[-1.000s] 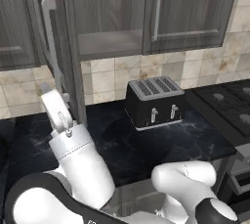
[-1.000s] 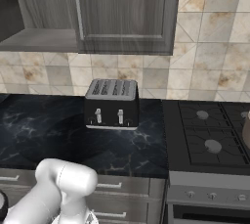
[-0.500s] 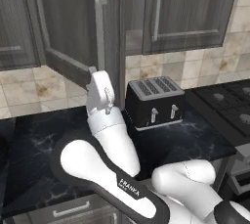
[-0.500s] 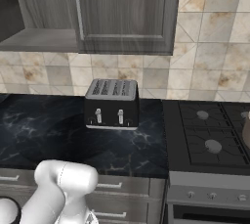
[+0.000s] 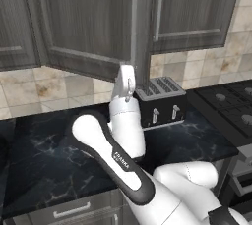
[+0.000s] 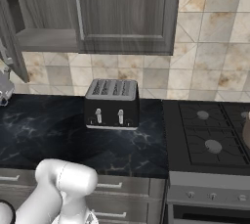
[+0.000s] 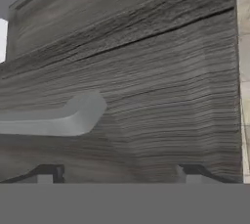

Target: Open the cabinet and move the ladle to the pot. Then close the cabinet.

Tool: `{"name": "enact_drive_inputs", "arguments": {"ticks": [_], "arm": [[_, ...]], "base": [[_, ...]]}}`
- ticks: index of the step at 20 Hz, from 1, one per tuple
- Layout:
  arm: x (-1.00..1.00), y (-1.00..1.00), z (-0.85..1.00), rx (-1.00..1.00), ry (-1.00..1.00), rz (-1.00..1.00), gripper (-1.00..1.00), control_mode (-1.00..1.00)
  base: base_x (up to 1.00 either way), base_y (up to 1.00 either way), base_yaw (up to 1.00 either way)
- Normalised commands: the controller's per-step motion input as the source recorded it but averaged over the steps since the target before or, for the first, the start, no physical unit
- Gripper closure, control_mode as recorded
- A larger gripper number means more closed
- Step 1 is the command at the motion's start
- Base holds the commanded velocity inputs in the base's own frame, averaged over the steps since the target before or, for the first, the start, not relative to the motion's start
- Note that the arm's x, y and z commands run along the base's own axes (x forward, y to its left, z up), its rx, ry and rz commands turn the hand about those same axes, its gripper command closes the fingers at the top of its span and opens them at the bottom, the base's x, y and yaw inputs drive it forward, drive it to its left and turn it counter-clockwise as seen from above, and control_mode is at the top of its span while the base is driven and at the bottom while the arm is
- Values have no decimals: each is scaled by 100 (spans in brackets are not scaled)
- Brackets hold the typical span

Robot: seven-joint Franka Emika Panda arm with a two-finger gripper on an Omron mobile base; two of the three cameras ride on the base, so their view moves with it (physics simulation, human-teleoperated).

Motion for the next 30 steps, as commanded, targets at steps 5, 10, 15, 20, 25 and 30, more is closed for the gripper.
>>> {"name": "enact_drive_inputs", "arguments": {"ticks": [5,10,15,20,25,30], "arm": [[12,0,-1,29,12,-63,-100,-100],[43,0,25,16,10,-53,-100,-100],[72,0,45,13,20,-40,-100,-100],[83,0,14,9,34,-30,-100,-100],[93,0,0,6,44,-18,-100,-100],[99,1,0,1,45,-11,-100,-100]], "base": [[0,0,0],[0,0,0],[0,0,0],[0,0,0],[0,0,0],[0,0,0]]}}
